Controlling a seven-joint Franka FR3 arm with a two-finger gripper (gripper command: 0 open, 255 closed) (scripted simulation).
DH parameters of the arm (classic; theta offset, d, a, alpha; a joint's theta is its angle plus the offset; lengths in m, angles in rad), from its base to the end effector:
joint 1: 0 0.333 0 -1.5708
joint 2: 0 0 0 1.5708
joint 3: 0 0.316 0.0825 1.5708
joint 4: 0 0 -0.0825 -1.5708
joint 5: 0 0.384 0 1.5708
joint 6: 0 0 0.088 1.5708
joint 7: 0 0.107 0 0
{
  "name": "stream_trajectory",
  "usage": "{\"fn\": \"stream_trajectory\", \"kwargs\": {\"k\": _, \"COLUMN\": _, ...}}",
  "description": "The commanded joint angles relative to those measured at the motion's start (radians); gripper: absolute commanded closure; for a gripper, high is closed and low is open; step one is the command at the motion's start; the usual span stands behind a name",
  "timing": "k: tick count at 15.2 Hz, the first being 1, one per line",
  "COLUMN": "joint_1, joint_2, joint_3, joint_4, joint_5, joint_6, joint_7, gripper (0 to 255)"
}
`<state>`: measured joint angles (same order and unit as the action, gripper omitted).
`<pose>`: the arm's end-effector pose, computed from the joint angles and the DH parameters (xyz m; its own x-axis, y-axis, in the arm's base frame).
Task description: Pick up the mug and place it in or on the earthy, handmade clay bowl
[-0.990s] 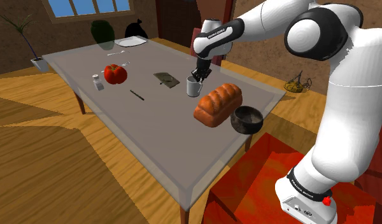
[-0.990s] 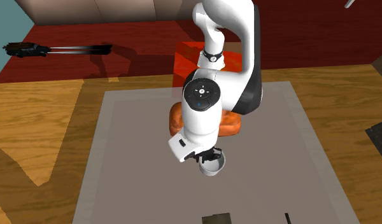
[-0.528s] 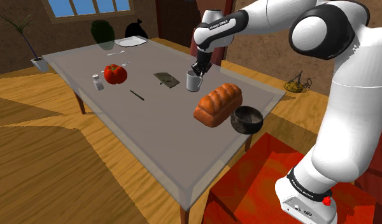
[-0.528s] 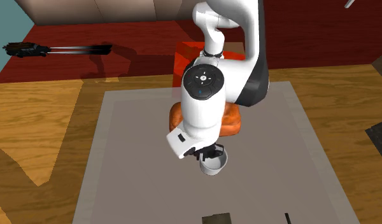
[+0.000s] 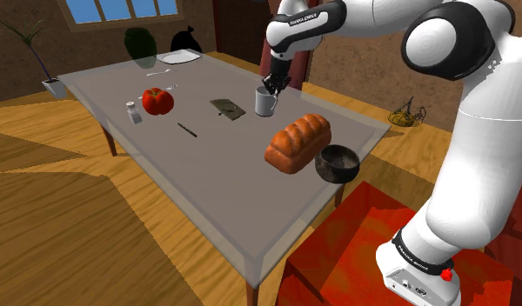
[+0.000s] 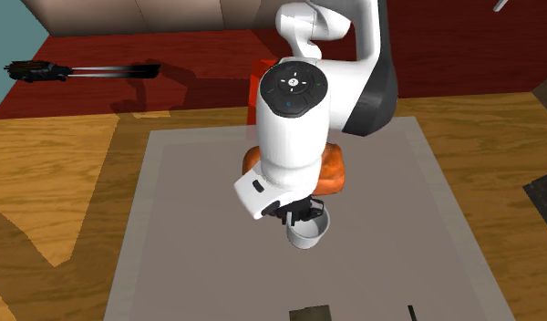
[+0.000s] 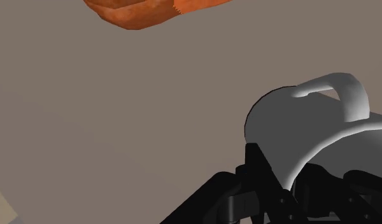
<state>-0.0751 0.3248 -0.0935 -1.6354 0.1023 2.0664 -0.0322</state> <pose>0.6569 -0.0999 0.4405 0.9786 -0.1751 0.1084 -0.1693 -0.9837 -0.0614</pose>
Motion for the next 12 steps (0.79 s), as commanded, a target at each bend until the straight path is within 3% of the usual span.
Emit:
{"fn": "stream_trajectory", "kwargs": {"k": 1, "joint_1": 0.001, "joint_2": -0.006, "joint_3": 0.000, "joint_4": 0.020, "joint_5": -0.002, "joint_6": -0.026, "joint_7": 0.004, "gripper": 255}}
{"fn": "stream_trajectory", "kwargs": {"k": 12, "joint_1": -0.001, "joint_2": -0.022, "joint_3": -0.002, "joint_4": 0.145, "joint_5": -0.008, "joint_6": -0.167, "joint_7": 0.015, "gripper": 255}}
